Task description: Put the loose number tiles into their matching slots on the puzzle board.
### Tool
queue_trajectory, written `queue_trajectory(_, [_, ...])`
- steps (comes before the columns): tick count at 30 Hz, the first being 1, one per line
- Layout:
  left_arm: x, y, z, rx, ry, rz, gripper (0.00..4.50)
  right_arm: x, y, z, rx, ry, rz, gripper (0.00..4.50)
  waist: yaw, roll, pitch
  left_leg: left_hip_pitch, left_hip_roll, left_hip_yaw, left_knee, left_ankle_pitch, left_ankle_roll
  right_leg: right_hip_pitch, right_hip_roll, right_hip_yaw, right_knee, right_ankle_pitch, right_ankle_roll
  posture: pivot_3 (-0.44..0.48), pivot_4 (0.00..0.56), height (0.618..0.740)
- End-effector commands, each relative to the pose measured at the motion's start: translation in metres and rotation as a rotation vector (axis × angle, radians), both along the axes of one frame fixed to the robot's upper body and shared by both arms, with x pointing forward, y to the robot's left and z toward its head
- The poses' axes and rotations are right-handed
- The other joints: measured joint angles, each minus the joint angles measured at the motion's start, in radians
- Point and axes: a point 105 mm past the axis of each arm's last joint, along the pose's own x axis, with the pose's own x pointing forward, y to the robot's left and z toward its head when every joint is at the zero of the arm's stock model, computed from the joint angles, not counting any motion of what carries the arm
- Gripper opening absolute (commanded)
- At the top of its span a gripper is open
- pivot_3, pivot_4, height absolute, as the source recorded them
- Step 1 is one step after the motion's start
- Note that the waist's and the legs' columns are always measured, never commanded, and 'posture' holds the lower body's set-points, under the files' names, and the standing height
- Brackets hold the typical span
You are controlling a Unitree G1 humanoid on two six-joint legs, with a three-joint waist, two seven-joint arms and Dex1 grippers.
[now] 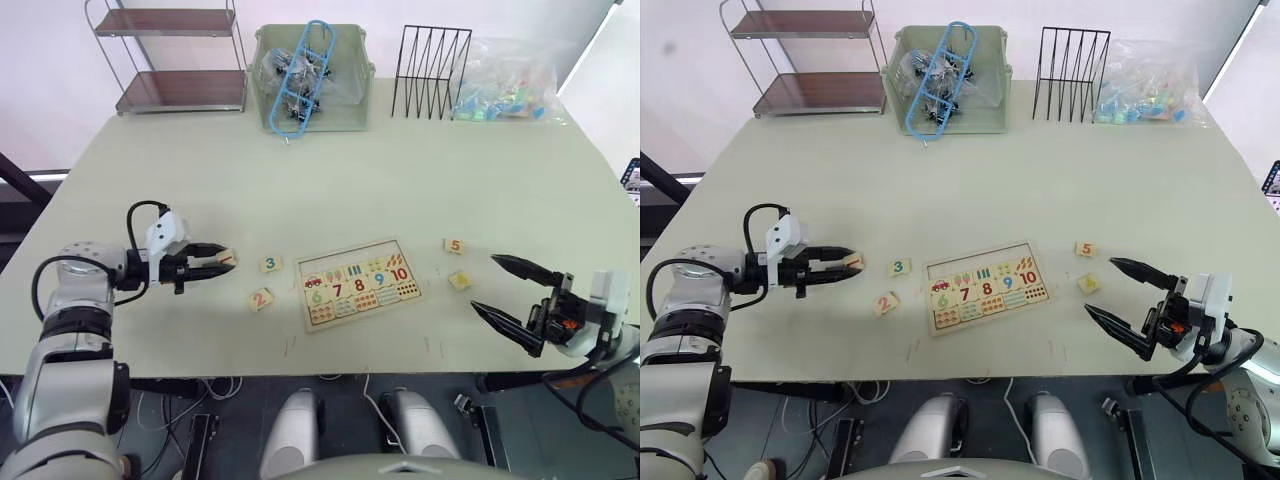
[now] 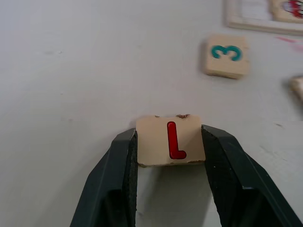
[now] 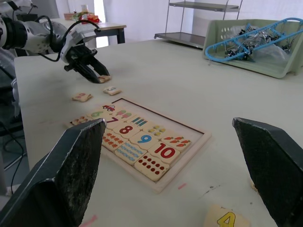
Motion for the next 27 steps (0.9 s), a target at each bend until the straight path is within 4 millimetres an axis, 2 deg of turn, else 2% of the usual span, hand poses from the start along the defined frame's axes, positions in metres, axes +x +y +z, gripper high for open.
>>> queue_trajectory(1, [-0.016, 0.003, 0.009, 0.059, -0.021, -0.111, 1.47, -0.002, -0.002, 0.006, -0.016, -0.034, 0.030, 4.50, -0.001, 0.000, 0.000, 0.000, 0.000, 0.000, 0.000, 0.000, 0.000, 0.000, 0.000, 0.000, 0.000, 0.000, 0.000, 0.000, 0.150, 0.739])
queue_trajectory(8, [-0.030, 0.003, 0.010, 0.112, -0.040, -0.205, 1.47, -0.005, -0.008, 0.006, -0.057, -0.026, 0.099, 4.50, 0.010, 0.000, 0.000, 0.000, 0.002, 0.000, 0.000, 0.000, 0.000, 0.000, -0.001, 0.000, 0.000, 0.000, 0.000, 0.000, 0.150, 0.739])
queue_trajectory(15, [-0.043, -0.001, 0.003, 0.140, -0.007, -0.292, 1.47, -0.008, -0.012, 0.006, -0.124, -0.024, 0.186, 4.50, 0.005, 0.000, 0.000, 0.000, 0.001, 0.000, 0.000, 0.000, 0.000, 0.000, 0.000, 0.000, 0.000, 0.000, 0.000, 0.000, 0.150, 0.739])
queue_trajectory(25, [-0.044, 0.002, 0.001, 0.156, 0.026, -0.300, 1.47, -0.010, -0.018, 0.002, -0.186, -0.045, 0.256, 4.50, 0.005, 0.000, 0.001, 0.000, 0.001, 0.001, 0.000, 0.000, 0.000, 0.000, 0.000, 0.000, 0.000, 0.000, 0.000, 0.000, 0.150, 0.739])
queue_trajectory(27, [-0.042, 0.004, 0.003, 0.150, 0.021, -0.286, 2.47, -0.011, -0.018, 0.003, -0.182, -0.047, 0.262, 4.50, 0.005, 0.000, 0.001, 0.000, 0.001, 0.000, 0.000, 0.000, 0.000, 0.000, 0.000, 0.000, 0.000, 0.000, 0.000, 0.000, 0.150, 0.739])
